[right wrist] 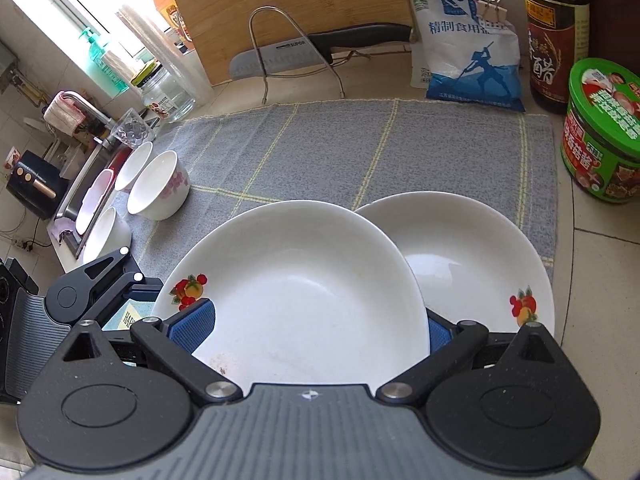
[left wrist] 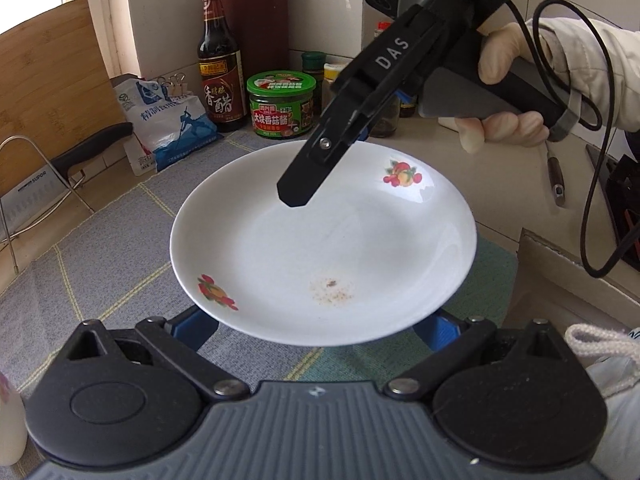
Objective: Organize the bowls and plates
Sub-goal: 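Lower the held plate onto the stacked plates with the right gripper, then open the right gripper and withdraw it from the stack, then reach the left gripper toward a white bowl near the sink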
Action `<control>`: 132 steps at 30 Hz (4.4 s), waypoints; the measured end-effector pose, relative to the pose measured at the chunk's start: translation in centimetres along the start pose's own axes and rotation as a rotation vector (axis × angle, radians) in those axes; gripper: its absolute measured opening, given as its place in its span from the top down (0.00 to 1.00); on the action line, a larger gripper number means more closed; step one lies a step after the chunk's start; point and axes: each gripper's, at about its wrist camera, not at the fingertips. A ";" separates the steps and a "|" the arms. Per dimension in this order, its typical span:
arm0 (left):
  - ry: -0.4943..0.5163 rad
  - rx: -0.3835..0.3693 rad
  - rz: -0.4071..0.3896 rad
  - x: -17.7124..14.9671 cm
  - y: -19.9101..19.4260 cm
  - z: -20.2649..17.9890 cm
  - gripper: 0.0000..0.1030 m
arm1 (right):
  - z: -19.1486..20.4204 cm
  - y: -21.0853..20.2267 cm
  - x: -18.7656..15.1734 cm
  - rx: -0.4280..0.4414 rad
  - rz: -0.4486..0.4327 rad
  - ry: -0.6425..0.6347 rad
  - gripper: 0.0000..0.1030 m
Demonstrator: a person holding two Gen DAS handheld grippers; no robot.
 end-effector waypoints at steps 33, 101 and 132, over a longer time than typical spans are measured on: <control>0.036 -0.034 0.058 1.9 4.9 0.8 0.01 | -5.1 1.2 -1.3 -0.038 0.023 0.068 0.00; 0.078 -0.033 -0.041 0.6 4.5 2.5 0.01 | -1.8 -1.3 -4.5 -0.381 -0.020 0.005 0.00; -0.366 0.401 -0.204 -4.7 -5.9 4.9 0.01 | 11.3 -0.9 -5.7 -0.455 -0.417 -0.368 0.00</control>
Point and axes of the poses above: each gripper's, at about its wrist camera, not at the fingertips, and y roughly the way its jaws point, z to its left, x to its top, and after that the axes turned 8 degrees about -x, right-handed
